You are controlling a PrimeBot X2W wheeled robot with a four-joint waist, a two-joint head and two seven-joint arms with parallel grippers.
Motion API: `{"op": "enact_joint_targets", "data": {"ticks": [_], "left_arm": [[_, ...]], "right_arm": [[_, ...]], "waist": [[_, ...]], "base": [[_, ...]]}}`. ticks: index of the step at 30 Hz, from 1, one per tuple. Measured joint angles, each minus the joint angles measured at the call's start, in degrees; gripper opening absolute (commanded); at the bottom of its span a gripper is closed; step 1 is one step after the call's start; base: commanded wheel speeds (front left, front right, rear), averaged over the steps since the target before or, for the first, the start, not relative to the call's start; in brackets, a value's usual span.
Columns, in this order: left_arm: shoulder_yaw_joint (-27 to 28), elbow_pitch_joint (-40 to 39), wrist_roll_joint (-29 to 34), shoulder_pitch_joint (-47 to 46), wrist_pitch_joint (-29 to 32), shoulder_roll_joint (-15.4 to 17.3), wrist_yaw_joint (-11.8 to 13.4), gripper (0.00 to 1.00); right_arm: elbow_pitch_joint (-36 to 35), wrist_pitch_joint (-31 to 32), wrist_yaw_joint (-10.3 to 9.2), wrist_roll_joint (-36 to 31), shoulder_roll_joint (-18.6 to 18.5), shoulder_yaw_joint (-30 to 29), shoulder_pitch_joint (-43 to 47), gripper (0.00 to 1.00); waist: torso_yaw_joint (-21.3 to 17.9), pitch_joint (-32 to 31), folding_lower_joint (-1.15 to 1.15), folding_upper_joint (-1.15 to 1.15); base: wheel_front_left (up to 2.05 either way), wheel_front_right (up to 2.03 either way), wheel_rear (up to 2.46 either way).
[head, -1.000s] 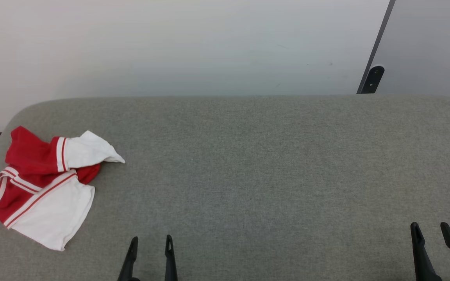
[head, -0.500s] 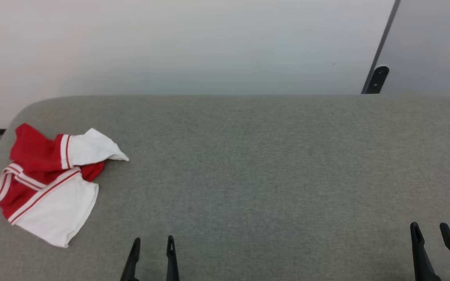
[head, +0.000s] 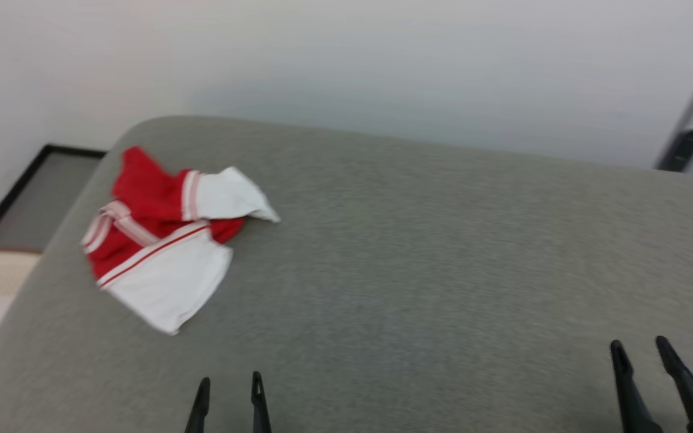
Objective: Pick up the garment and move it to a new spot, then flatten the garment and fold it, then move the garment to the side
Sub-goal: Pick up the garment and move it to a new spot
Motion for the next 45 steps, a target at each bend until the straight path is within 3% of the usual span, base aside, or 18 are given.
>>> {"op": "enact_joint_targets", "data": {"ticks": [10,16,23,29,35,45], "left_arm": [[1.42,-0.34,-0.27,1.78,0.0,0.0,0.25,1.0],[2.67,-5.17,-2.09,5.09,0.0,0.09,4.47,1.0],[2.2,-9.81,-3.76,8.76,0.0,0.07,9.13,1.0],[1.44,-11.21,-3.74,9.77,0.0,0.05,10.88,1.0],[2.4,-10.0,-3.48,8.74,0.0,0.07,10.01,1.0],[4.05,-2.42,-1.63,-4.47,0.0,0.15,2.44,1.0]], "right_arm": [[0.4,0.29,0.0,-0.76,-0.07,3.87,-1.32,1.0],[0.14,1.36,0.01,-0.43,-3.0,10.25,-5.57,1.0],[1.46,1.54,0.01,1.64,-5.76,17.41,-10.39,1.0],[3.22,0.98,0.01,3.01,-6.49,19.15,-11.77,1.0],[3.88,0.49,0.01,3.37,-6.28,19.27,-11.72,1.0],[4.09,0.14,0.01,3.32,-5.09,14.44,-8.39,1.0]], "waist": [[10.73,-0.15,0.0,0.0],[16.13,0.57,0.0,0.0],[18.76,2.76,0.0,0.0],[19.19,2.89,0.0,0.0],[18.9,2.22,0.0,0.0],[17.61,1.47,0.0,0.0]], "base": [[0.0,0.0,0.0],[0.0,0.0,0.0],[-0.01,-0.01,-0.01],[-0.12,-0.12,-0.12],[-0.01,-0.01,-0.01],[0.0,0.0,0.0]]}}
